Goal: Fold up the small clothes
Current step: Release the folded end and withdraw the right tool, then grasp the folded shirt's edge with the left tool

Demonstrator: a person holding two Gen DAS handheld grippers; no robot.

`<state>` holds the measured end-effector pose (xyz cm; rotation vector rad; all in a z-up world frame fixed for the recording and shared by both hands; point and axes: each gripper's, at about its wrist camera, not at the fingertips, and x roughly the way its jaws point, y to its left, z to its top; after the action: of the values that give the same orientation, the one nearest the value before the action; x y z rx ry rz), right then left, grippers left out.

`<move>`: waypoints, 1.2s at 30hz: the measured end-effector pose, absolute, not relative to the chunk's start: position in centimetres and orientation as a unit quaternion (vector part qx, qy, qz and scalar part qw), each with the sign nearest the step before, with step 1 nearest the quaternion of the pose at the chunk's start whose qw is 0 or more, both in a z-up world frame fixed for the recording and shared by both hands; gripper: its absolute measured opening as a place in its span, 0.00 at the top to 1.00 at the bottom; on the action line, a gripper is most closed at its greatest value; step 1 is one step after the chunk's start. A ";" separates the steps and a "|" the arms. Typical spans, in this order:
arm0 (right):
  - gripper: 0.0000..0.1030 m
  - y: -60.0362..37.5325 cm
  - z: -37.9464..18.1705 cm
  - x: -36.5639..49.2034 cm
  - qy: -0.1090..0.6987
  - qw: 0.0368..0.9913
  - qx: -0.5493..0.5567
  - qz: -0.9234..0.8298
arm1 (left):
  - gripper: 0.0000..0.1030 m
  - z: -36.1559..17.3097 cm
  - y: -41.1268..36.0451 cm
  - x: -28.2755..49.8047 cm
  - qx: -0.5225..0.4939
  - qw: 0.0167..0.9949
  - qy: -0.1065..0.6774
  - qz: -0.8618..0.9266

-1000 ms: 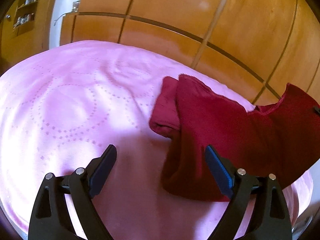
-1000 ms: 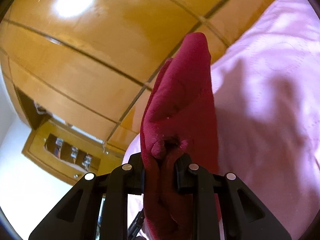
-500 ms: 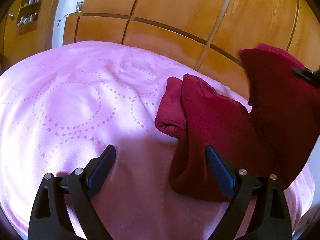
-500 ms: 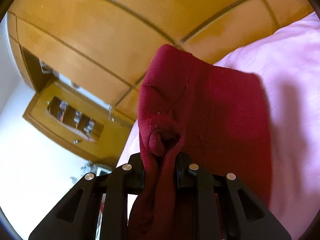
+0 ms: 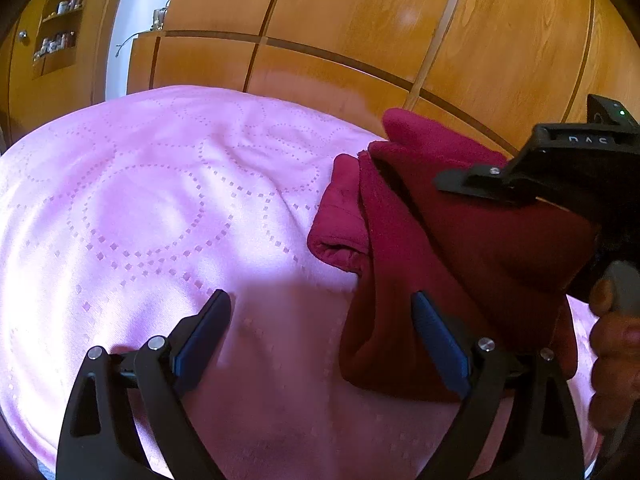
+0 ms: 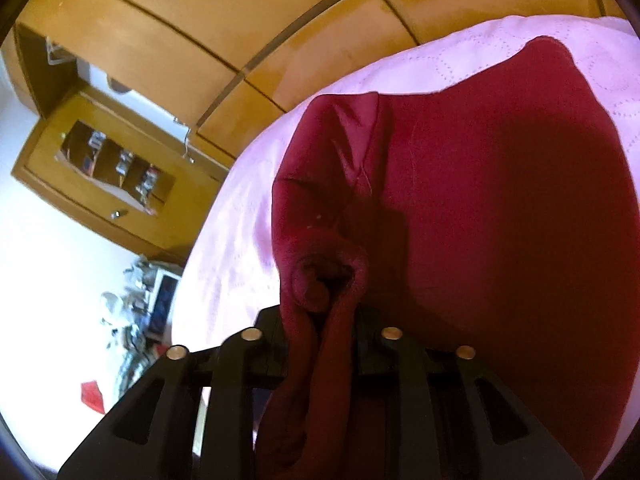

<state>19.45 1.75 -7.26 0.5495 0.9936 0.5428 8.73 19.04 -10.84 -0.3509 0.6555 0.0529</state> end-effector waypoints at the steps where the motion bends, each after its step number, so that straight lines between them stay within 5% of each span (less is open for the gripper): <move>1: 0.62 2.1 -7.2 19.3 0.462 0.811 0.247 0.260 | 0.11 -10.9 19.1 8.7 -0.172 0.931 0.320 0.026; 5: 0.29 2.0 -6.7 18.6 0.449 0.800 0.261 0.300 | 0.11 -10.8 19.3 8.5 -0.180 0.931 0.316 0.023; 20: 0.12 -11.1 -5.6 14.7 0.391 0.884 0.229 0.114 | 0.11 -7.2 22.9 6.1 -0.294 0.926 0.235 0.007; 29: 0.12 -15.2 -8.1 13.5 0.416 0.875 0.239 0.060 | 0.12 -4.9 16.5 10.1 -0.200 0.928 0.299 -0.091; 30: 0.12 -15.1 -8.2 13.3 0.416 0.876 0.236 0.061 | 0.15 -5.2 16.0 10.8 -0.188 0.927 0.310 -0.092; 32: 0.12 -14.8 -8.4 13.2 0.419 0.877 0.226 0.067 | 0.57 -5.7 15.6 11.9 -0.184 0.921 0.330 -0.095; 34: 0.12 -14.1 -8.6 13.1 0.424 0.876 0.218 0.074 | 0.83 -6.0 15.9 12.7 -0.190 0.913 0.347 -0.096; 36: 0.12 -13.8 -8.3 12.9 0.424 0.875 0.215 0.086 | 0.86 -5.6 16.9 12.7 -0.211 0.909 0.345 -0.102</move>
<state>12.87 -13.80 -8.30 0.4482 0.8857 0.1790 12.72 16.87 -5.64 -0.4361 0.7116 -0.2094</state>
